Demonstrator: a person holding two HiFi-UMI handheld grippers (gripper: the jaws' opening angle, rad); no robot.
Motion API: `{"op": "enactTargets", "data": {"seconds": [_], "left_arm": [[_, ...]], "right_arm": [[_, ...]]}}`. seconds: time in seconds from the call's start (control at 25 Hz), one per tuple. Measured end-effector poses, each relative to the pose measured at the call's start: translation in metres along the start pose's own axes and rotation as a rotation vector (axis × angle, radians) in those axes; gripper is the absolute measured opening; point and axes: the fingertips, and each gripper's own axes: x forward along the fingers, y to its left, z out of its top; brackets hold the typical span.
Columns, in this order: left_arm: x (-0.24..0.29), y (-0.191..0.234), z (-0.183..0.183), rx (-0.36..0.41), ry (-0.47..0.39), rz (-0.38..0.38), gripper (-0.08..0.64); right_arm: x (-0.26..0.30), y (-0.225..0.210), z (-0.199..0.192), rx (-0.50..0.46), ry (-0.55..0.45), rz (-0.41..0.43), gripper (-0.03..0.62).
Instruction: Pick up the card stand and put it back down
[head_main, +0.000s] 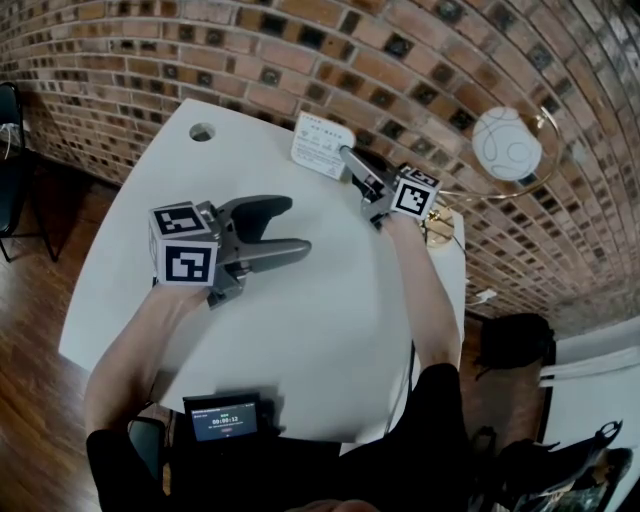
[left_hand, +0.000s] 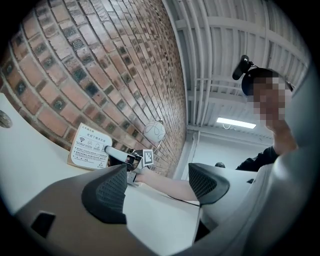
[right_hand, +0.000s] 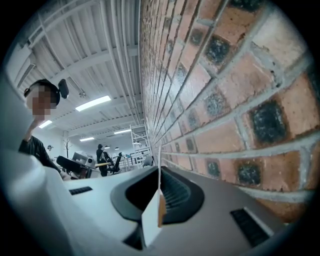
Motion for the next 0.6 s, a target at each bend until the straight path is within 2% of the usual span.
{"op": "enactTargets", "data": {"seconds": [0.32,0.6], "left_arm": [[0.000,0.000,0.000,0.002,-0.001,0.004,0.385],[0.001,-0.002,-0.001,0.005,0.009,-0.002,0.385]], "right_arm": [[0.007,-0.007,0.000,-0.033,0.043,-0.006,0.027],[0.005,-0.021,-0.012,-0.066,0.100,-0.063,0.044]]}}
